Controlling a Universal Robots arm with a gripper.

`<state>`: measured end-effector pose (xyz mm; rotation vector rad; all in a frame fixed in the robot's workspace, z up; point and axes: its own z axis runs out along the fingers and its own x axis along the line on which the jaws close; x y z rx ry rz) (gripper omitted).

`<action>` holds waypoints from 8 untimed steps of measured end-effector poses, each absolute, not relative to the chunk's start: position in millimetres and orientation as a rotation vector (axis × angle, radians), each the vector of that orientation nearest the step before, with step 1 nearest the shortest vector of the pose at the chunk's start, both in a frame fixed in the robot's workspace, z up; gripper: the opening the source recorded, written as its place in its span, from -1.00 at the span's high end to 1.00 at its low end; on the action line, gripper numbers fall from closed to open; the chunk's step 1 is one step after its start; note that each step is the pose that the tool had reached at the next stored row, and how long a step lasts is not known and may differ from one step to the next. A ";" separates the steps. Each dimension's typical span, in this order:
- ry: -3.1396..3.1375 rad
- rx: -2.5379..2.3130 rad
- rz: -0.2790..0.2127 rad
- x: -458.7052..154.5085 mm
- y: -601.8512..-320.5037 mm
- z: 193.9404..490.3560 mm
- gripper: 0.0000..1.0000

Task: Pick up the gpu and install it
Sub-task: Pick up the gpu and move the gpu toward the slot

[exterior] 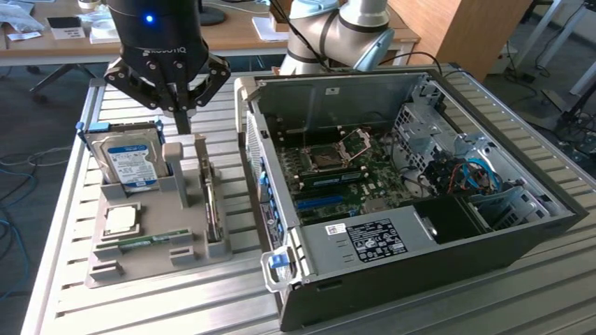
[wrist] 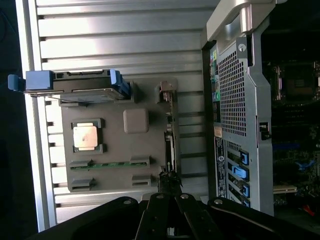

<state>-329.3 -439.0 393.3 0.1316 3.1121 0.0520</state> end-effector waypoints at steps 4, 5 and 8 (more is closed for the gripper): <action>3.112 0.132 0.052 -329.3 -439.0 393.3 0.54; 3.112 0.131 0.052 -329.3 -439.0 393.3 0.41; 3.112 0.131 0.052 -329.3 -439.0 393.3 0.29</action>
